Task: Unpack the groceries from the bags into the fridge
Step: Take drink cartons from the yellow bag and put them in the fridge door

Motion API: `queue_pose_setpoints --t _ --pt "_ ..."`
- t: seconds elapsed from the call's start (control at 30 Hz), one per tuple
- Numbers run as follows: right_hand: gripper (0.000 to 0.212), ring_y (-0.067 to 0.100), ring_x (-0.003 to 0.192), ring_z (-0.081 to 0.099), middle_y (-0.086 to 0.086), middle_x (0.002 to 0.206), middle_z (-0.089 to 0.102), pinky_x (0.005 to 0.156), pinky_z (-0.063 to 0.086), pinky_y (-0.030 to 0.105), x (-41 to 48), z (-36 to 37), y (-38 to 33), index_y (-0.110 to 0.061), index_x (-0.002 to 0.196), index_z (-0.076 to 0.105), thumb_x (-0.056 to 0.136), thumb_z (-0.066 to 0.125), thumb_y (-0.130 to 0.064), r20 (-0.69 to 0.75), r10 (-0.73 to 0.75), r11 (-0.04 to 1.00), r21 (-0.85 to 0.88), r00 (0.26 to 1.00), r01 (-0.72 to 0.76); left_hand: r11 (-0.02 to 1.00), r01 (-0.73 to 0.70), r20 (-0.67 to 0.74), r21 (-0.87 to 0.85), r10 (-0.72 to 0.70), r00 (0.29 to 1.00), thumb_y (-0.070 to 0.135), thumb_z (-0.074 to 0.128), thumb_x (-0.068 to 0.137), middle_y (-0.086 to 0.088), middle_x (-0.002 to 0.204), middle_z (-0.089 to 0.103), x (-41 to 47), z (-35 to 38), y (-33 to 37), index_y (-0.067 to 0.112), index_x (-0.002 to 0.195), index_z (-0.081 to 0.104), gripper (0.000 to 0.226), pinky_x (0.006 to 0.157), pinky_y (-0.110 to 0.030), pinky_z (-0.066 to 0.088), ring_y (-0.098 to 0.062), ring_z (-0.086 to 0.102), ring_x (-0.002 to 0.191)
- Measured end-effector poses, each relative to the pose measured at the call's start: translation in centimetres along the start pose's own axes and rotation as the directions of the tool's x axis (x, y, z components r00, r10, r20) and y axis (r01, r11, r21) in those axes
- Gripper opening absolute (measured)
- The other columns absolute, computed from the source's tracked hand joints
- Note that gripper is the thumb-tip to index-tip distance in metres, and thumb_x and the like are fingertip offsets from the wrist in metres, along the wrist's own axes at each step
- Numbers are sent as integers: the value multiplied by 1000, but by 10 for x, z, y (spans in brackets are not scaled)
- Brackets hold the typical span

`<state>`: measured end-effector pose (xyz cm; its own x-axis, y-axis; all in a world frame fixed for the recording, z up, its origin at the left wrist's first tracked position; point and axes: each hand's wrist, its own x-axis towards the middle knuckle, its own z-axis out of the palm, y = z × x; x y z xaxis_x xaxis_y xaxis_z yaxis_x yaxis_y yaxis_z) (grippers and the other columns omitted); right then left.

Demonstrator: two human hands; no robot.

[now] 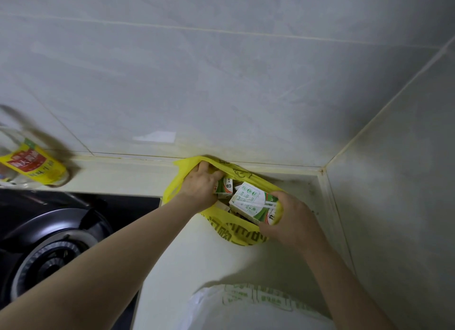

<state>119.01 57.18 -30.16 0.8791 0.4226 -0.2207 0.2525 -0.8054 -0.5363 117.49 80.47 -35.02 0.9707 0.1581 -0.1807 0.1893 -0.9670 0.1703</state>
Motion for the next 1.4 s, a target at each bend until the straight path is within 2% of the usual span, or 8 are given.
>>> queue_pose_setpoints --t 0.17,0.47,0.63,0.73,0.87,1.0,1.07,1.4 --pt "64 13 91 59 -9 101 58 78 53 31 -1 -2 1 -26 123 54 65 79 -35 -13 11 1000 -4 1000 -11 999 2 -18 -42 -3 1000 44 68 81 -9 129 39 1 2 0 25 133 43 61 100 -34 39 -28 45 116" --pt "69 10 91 59 -9 110 60 75 53 29 2 1 2 -28 126 50 64 78 -40 -4 12 1000 -9 1000 -12 1000 1 65 -7 0 998 36 74 73 -9 136 32 2 -5 0 19 140 34 80 107 -32 34 -27 35 128" --pt "70 11 91 58 -10 105 57 76 52 30 2 -1 2 -27 127 50 64 78 -40 -3 10 1000 -22 1000 -10 998 62 122 -4 -61 991 53 77 67 -8 133 32 6 -8 7 20 136 36 88 109 -35 33 -27 34 129" --pt "70 12 92 58 -10 106 57 76 50 29 1 0 4 -28 128 50 64 78 -39 -1 21 999 -28 1000 -21 999 27 171 41 -33 985 59 77 63 -5 137 34 -1 -8 8 23 138 33 94 109 -40 34 -27 29 132" --pt "67 14 98 57 -7 114 58 76 46 27 -1 2 6 -27 128 49 68 77 -38 -16 -4 999 -54 1000 3 993 -105 144 61 95 985 56 75 68 -5 143 34 -19 -3 2 21 140 34 90 110 -37 31 -26 33 131" --pt "72 17 113 50 -5 128 52 86 46 31 -2 6 10 -25 134 44 70 75 -38 -11 -36 990 -134 999 34 983 -150 83 -107 159 984 43 76 73 -4 147 31 -34 -4 1 24 141 32 83 107 -33 34 -26 37 132" --pt "75 18 117 46 -4 130 48 89 45 33 -2 8 11 -24 136 41 70 74 -41 10 -30 982 -185 1000 31 978 -179 72 -107 188 980 40 74 76 -4 150 26 -37 -3 2 29 139 35 75 107 -32 33 -26 34 135" --pt "74 16 120 43 -5 129 42 84 43 29 -6 17 14 -24 136 36 73 71 -42 4 -43 967 -250 999 43 983 -119 142 -140 139 980 49 75 71 1 129 46 -31 -2 -1 25 134 45 74 99 -31 44 -18 45 122"
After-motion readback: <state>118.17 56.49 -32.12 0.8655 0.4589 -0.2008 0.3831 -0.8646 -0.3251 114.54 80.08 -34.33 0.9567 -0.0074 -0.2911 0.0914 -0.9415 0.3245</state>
